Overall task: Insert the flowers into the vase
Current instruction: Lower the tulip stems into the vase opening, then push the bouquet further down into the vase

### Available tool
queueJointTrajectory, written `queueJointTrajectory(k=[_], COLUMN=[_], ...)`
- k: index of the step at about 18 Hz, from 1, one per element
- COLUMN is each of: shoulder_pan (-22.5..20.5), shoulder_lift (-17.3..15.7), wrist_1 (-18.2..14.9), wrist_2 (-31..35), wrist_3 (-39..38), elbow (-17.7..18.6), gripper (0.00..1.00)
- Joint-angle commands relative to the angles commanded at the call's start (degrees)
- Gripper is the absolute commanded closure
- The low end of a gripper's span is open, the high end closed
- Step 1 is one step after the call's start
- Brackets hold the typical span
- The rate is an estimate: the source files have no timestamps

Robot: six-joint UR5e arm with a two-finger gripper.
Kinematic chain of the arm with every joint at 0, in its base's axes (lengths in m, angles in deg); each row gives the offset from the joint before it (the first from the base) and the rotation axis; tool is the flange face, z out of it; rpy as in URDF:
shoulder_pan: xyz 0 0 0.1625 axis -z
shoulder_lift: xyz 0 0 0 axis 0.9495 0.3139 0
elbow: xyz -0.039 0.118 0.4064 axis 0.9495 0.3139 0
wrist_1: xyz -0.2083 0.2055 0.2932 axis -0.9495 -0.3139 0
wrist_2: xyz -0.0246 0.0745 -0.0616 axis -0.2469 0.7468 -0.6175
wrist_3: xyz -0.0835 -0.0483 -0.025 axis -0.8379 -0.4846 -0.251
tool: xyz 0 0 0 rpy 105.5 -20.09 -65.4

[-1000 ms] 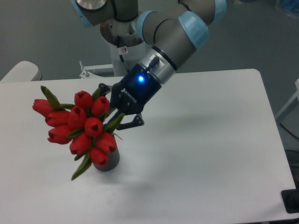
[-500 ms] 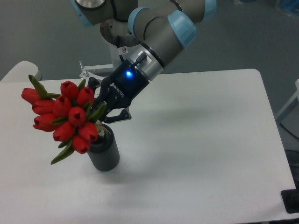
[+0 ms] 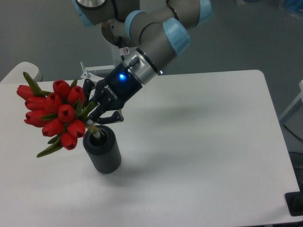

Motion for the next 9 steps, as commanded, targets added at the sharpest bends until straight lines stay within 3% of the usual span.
queueJointTrajectory(k=[9], shoulder_pan=[-0.97], shoulder_lift=[2.91], wrist_1=[0.09], wrist_2=[0.18], wrist_3=[10.9], elbow=[4.39], gripper=[0.78])
